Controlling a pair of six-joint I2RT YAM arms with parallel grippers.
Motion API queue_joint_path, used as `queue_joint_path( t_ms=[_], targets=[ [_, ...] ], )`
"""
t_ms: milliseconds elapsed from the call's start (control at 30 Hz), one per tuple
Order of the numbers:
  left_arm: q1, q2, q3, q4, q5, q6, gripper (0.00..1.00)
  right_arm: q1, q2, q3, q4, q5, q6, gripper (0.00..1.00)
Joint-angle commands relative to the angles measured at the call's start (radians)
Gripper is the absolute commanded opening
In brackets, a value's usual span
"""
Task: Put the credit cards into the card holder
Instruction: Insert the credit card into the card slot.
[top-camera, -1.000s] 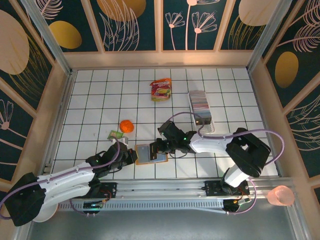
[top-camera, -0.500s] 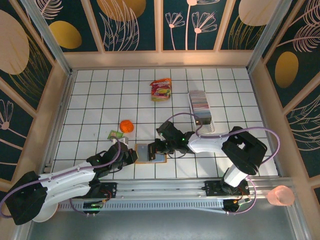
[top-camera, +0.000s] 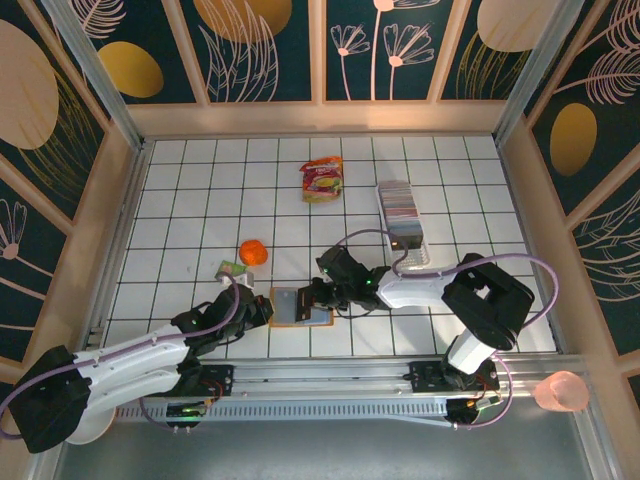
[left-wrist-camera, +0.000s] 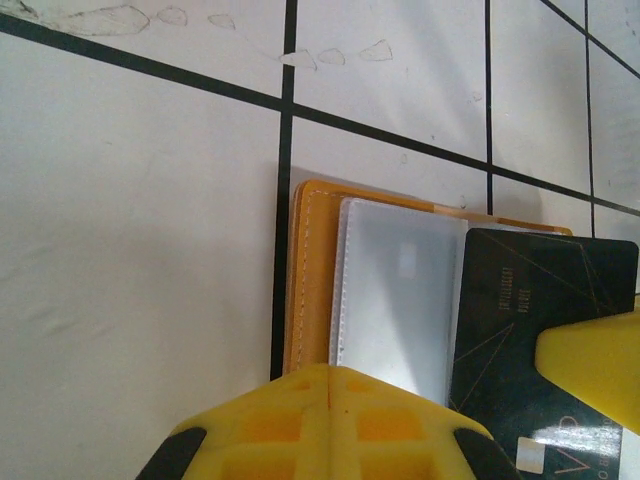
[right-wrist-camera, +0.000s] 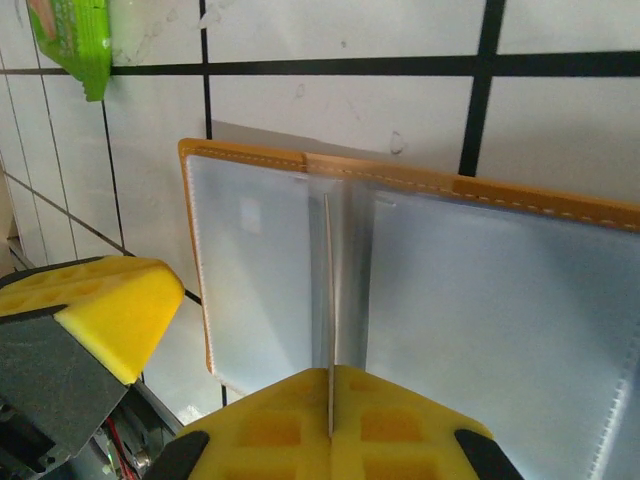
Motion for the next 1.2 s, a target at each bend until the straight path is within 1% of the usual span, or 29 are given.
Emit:
queue_joint_path(
  t_ms=[0,233,600,933,1167],
  targets=[
    [-0.004,-0.004,-0.007,-0.015,-0.022,0.007,0.03,0.009,0.009,-0.016,0.031,0.031,0.036,0.00],
    [-0.004,0.024,-0.013,0.006,-0.012,0.013,0.00,0.012,0.015,-0.035,0.080,0.024,0.077,0.00],
    [-0.004,0.092,-0.014,0.029,-0.002,0.031,0.00,0.015,0.035,-0.068,0.194,-0.008,0.138,0.00],
    [-0.004,0.092,-0.022,0.028,0.002,0.030,0.00,0.017,0.028,-0.097,0.270,-0.022,0.185,0.00],
    [-0.004,0.089,-0.032,0.034,0.007,0.024,0.00,0.023,0.052,-0.106,0.272,-0.029,0.199,0.00]
  ],
)
